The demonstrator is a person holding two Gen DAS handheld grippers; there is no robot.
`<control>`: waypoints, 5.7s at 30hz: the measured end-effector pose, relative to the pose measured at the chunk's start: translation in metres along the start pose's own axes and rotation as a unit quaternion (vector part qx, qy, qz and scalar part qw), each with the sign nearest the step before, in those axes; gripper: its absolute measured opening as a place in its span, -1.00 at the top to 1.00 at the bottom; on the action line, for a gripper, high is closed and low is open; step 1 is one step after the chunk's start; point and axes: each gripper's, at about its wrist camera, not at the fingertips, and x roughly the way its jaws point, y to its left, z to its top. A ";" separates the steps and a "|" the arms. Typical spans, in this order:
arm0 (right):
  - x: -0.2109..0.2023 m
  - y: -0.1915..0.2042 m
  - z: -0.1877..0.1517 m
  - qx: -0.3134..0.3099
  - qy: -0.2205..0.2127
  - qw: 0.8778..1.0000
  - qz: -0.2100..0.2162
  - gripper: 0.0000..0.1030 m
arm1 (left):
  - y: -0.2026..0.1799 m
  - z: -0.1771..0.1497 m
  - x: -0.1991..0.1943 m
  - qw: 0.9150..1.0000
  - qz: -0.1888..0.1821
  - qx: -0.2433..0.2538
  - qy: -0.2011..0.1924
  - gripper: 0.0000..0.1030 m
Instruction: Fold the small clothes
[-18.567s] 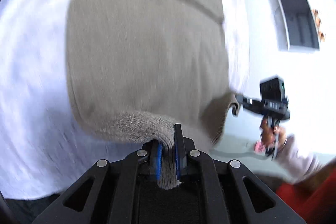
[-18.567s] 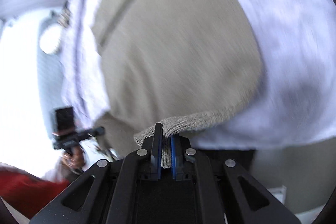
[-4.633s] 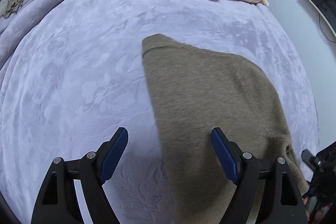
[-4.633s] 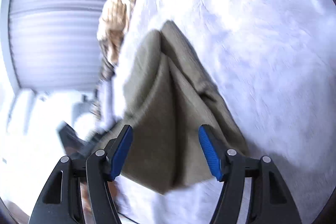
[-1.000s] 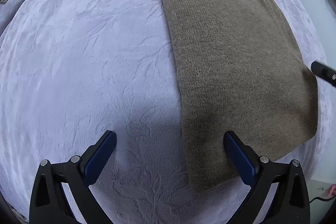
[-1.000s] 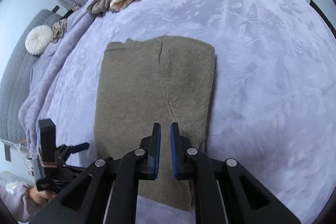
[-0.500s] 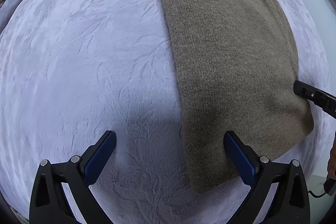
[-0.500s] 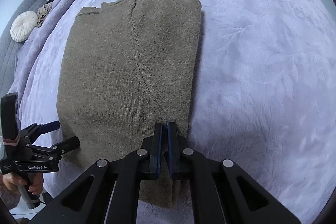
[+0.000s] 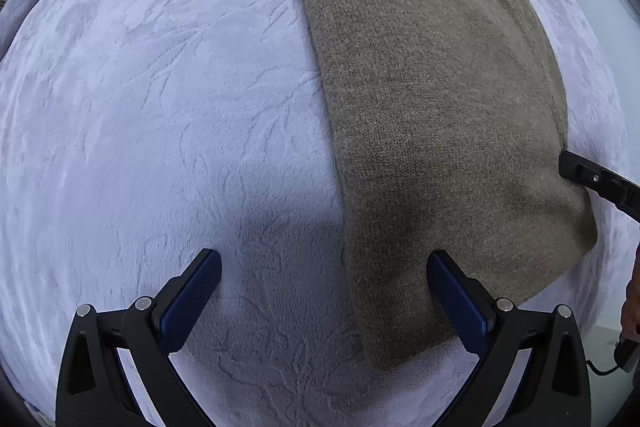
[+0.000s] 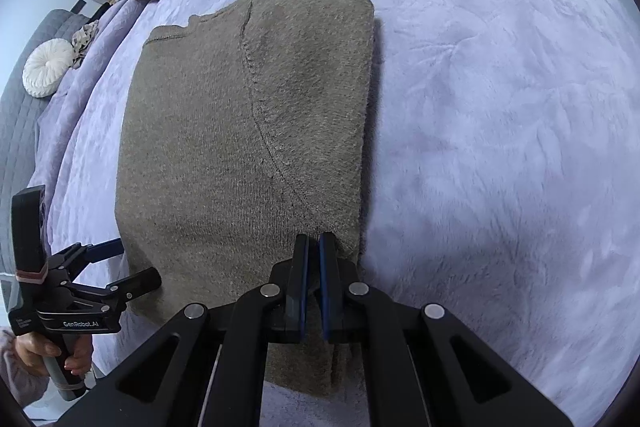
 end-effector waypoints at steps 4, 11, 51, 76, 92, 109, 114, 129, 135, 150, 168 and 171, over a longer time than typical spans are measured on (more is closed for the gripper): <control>-0.003 -0.002 0.000 0.012 -0.002 1.000 0.008 0.94 | 0.008 0.004 -0.005 1.000 -0.005 -0.004 0.000 -1.00; -0.014 -0.009 -0.003 0.039 -0.007 0.999 -0.019 0.74 | 0.019 0.010 -0.027 1.000 0.005 -0.005 -0.027 -1.00; 0.063 -0.038 0.069 0.093 0.048 0.966 0.237 -0.16 | -0.017 0.123 0.020 0.985 -0.171 -0.034 -0.009 -0.99; -0.011 0.047 0.012 0.145 0.001 0.930 0.337 0.35 | 0.042 0.058 -0.092 0.961 -0.262 -0.003 -0.089 0.09; 0.068 0.157 -0.046 0.129 0.096 0.949 0.271 0.35 | 0.164 -0.057 -0.078 0.987 -0.134 -0.074 -0.045 0.08; -0.021 0.205 -0.072 -0.072 0.053 0.993 0.078 0.83 | 0.146 -0.085 -0.119 0.986 -0.139 -0.013 -0.088 0.08; 0.004 0.207 -0.093 -0.100 0.078 0.992 0.017 0.84 | 0.125 -0.092 -0.090 0.990 -0.125 0.004 -0.058 0.08; 0.047 0.163 -0.123 -0.054 0.089 0.995 -0.011 1.00 | 0.108 -0.101 -0.078 0.995 -0.080 0.012 -0.064 0.05; 0.045 0.163 -0.124 -0.039 0.091 0.995 -0.011 1.00 | 0.111 -0.114 -0.087 0.996 -0.077 0.007 -0.054 0.05; -0.010 0.149 -0.152 0.015 0.094 0.994 0.057 0.04 | 0.127 -0.156 -0.073 0.991 -0.116 -0.060 0.025 0.05; 0.024 0.123 -0.178 0.088 0.153 0.984 0.016 0.88 | 0.148 -0.181 -0.049 0.988 -0.113 -0.075 0.077 0.05; 0.031 0.124 -0.176 0.080 0.158 0.984 0.009 0.87 | 0.143 -0.181 -0.051 0.990 -0.103 -0.062 0.075 0.05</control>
